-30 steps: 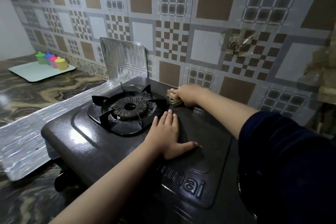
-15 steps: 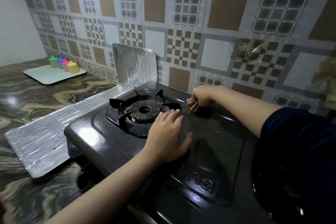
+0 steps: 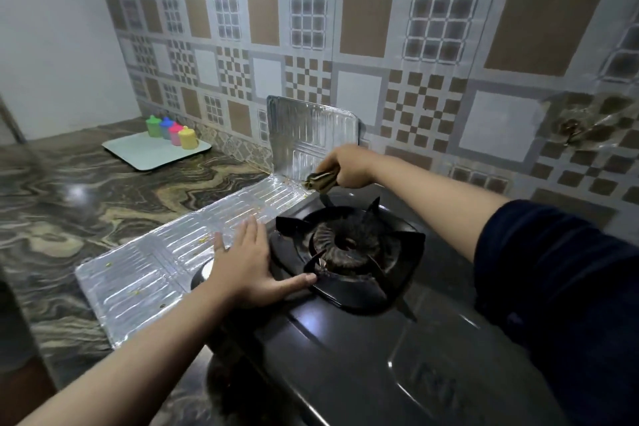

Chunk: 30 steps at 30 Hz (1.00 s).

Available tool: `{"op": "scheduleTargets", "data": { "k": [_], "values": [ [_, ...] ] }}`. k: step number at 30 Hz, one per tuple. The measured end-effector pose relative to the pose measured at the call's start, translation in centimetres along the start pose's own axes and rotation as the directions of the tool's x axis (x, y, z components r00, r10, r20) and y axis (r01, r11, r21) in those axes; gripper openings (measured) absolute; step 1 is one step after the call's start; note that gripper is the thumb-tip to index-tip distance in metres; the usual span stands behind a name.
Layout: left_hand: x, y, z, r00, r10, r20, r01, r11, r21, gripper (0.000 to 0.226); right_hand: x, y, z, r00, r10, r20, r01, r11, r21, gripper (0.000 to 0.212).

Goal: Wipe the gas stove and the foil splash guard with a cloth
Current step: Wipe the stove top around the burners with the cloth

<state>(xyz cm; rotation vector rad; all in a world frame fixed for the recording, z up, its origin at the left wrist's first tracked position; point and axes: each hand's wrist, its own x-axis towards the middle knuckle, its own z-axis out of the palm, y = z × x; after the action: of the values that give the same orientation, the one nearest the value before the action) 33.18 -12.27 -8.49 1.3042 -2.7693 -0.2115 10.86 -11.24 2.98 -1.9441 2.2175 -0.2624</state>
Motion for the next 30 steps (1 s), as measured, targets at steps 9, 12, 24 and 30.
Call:
{"op": "scheduleTargets", "data": {
  "k": [9, 12, 24, 30],
  "values": [
    [1.4, -0.6, 0.7, 1.000, 0.015, 0.026, -0.015, 1.000, -0.020, 0.149, 6.7, -1.5, 4.7, 0.972, -0.174, 0.158, 0.204, 0.958, -0.201, 0.045],
    [1.3, -0.8, 0.7, 0.999, 0.010, 0.040, -0.009, 1.000, -0.022, 0.148, 7.5, -0.8, 4.6, 0.968, -0.192, 0.160, 0.225, 0.948, -0.226, 0.043],
    [1.1, -1.0, 0.6, 0.999, 0.008, 0.042, -0.007, 1.000, -0.027, 0.144, 7.5, 2.5, 4.2, 1.000, -0.001, 0.029, 0.001, 1.000, -0.012, 0.049],
    [1.2, -1.1, 0.8, 0.999, 0.009, 0.048, -0.008, 1.000, -0.028, 0.146, 7.1, 2.8, 4.3, 0.998, 0.049, 0.039, -0.051, 0.997, 0.055, 0.046]
  ]
}}
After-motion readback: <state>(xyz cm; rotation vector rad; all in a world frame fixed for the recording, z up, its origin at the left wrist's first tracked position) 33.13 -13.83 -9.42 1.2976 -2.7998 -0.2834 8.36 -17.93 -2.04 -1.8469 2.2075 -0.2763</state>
